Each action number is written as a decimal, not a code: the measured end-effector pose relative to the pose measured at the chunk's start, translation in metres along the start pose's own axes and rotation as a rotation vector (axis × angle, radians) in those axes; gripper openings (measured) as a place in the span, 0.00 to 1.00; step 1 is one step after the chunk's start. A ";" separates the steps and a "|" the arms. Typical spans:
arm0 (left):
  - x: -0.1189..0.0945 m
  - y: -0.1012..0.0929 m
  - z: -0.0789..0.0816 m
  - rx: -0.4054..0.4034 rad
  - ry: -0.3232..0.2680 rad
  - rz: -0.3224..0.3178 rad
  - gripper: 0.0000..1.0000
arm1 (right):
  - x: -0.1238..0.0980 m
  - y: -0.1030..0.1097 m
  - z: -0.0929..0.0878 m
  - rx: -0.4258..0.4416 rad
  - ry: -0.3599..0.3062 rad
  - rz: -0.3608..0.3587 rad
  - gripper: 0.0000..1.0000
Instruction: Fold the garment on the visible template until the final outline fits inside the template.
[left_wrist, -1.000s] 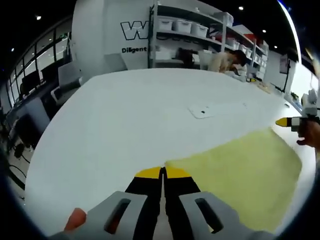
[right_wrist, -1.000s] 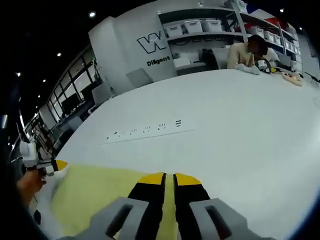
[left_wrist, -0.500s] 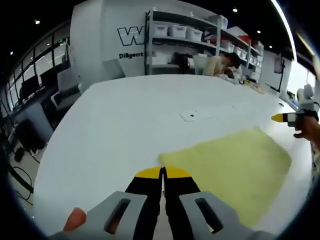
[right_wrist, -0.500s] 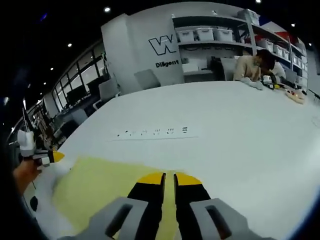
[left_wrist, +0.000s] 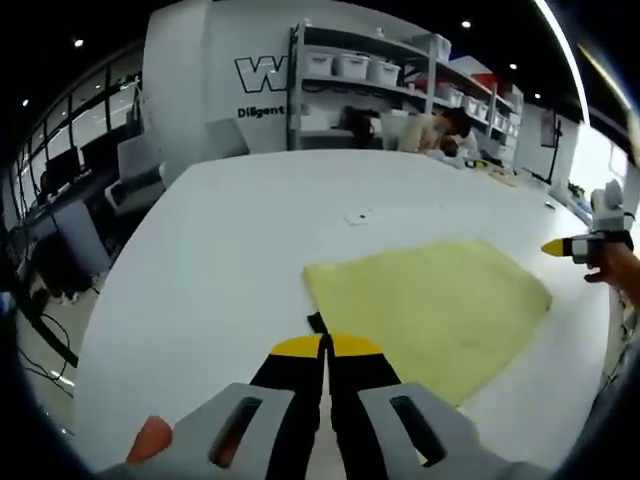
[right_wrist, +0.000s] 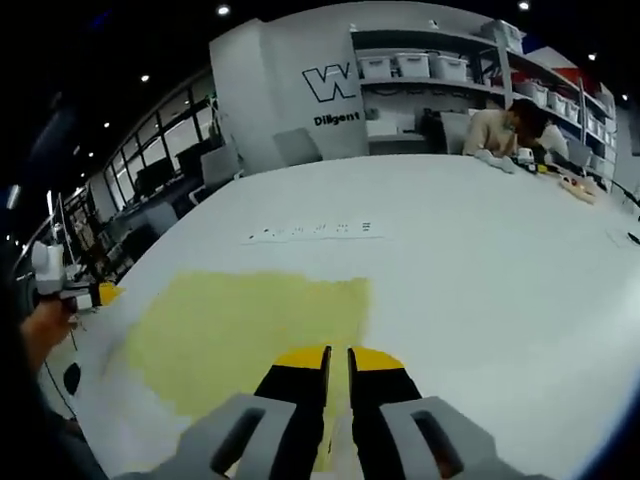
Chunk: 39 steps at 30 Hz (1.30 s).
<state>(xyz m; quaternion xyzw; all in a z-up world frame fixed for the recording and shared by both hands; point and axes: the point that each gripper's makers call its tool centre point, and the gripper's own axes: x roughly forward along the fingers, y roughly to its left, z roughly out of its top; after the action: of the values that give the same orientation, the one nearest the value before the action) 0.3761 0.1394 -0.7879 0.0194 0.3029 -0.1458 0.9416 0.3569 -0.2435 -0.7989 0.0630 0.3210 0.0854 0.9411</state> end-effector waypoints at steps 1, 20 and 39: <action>-0.003 0.000 -0.002 -0.003 0.001 0.001 0.00 | -0.003 0.001 -0.004 0.000 0.004 -0.001 0.03; -0.044 -0.018 -0.061 -0.015 0.057 -0.005 0.00 | -0.051 0.016 -0.059 -0.002 0.050 0.000 0.02; -0.025 -0.028 -0.083 0.011 0.126 -0.063 0.09 | -0.046 0.016 -0.074 -0.017 0.080 0.014 0.07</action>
<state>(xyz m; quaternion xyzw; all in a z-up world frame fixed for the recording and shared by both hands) 0.3021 0.1291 -0.8399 0.0241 0.3611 -0.1757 0.9155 0.2738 -0.2321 -0.8272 0.0540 0.3570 0.0973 0.9275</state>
